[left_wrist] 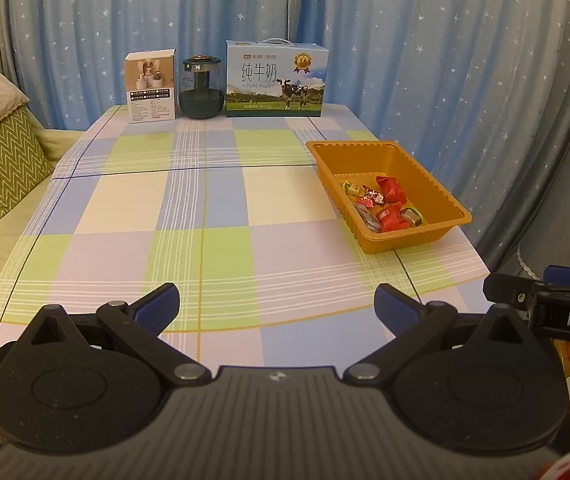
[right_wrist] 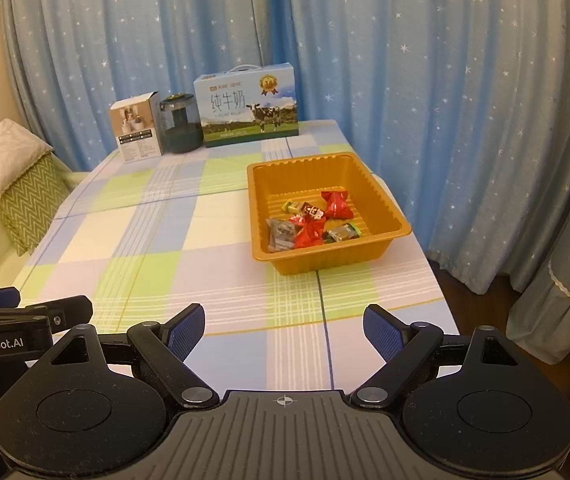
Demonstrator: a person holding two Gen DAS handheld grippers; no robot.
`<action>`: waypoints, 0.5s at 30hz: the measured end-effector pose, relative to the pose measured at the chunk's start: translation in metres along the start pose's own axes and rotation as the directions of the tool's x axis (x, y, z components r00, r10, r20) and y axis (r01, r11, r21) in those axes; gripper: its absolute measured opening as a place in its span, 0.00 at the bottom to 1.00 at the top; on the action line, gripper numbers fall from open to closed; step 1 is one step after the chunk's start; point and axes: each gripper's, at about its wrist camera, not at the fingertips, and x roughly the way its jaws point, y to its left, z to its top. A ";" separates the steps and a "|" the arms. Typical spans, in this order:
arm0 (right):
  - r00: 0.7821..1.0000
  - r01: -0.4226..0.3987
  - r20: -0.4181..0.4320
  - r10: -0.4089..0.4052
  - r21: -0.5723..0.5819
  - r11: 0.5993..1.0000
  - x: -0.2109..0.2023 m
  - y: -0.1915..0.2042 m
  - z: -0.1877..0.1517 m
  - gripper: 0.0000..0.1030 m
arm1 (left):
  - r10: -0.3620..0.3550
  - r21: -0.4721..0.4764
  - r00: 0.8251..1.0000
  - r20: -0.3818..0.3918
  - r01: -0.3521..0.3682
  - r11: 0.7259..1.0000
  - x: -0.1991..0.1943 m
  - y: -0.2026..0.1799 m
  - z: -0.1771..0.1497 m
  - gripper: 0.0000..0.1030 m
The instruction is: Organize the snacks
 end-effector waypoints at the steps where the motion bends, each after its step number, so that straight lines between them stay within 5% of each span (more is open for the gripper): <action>1: 1.000 0.000 0.000 0.000 0.000 1.000 0.000 0.000 0.001 0.84 | 0.001 0.000 1.000 0.001 -0.001 1.000 0.000 0.000 0.000 1.00; 15: 1.000 -0.005 0.006 0.005 0.001 1.000 -0.002 0.001 0.002 0.84 | -0.004 0.007 1.000 0.001 0.004 1.000 0.000 -0.004 0.002 1.00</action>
